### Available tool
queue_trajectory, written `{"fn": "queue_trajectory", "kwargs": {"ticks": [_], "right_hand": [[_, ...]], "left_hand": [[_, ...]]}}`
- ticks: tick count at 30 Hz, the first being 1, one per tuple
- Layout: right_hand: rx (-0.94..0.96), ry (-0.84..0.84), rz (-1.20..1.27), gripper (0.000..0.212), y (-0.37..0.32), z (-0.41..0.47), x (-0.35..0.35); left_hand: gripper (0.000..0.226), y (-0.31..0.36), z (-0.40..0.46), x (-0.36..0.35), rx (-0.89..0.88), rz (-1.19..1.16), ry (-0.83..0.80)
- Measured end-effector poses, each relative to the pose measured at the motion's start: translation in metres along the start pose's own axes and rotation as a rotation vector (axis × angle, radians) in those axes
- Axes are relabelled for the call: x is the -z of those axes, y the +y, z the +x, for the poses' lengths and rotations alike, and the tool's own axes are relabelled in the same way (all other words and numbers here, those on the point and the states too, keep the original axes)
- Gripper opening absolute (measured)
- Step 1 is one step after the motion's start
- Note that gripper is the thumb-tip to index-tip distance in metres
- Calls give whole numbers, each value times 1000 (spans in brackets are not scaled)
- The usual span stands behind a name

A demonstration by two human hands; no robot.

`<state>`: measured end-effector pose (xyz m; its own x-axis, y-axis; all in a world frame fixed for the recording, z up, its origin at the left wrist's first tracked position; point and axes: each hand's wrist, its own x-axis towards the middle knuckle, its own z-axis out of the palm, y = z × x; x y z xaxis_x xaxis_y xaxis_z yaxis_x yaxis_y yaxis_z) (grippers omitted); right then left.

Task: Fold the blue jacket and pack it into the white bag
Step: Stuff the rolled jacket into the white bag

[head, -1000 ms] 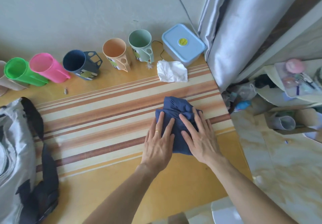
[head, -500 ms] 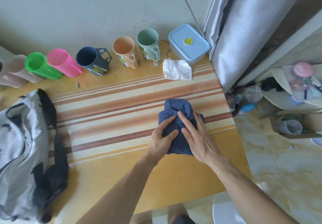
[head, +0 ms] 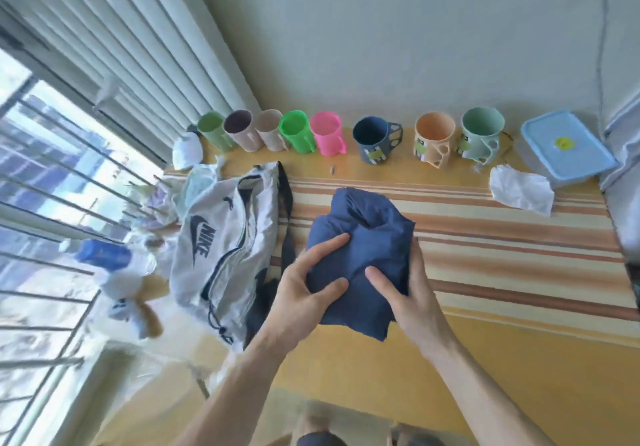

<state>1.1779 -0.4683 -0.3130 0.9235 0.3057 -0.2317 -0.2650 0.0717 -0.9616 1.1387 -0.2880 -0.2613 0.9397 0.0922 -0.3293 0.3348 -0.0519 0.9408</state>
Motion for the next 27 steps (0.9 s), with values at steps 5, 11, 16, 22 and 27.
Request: {"fn": "queue_trajectory", "kwargs": {"ticks": [5, 11, 16, 22, 27], "right_hand": [[84, -16, -329, 61, 12, 38, -107], [78, 105, -442, 50, 33, 75, -191], [72, 229, -534, 47, 40, 93, -215], [52, 295, -566, 47, 38, 115, -227], [76, 272, -613, 48, 37, 131, -244]], "left_hand": [[60, -10, 1, 98, -104, 194, 110], [33, -48, 30, 190, -45, 339, 319], [24, -97, 67, 253, 130, 762, 363], [18, -122, 84, 274, 165, 1008, 26], [22, -123, 80, 287, 149, 1066, 62]]}}
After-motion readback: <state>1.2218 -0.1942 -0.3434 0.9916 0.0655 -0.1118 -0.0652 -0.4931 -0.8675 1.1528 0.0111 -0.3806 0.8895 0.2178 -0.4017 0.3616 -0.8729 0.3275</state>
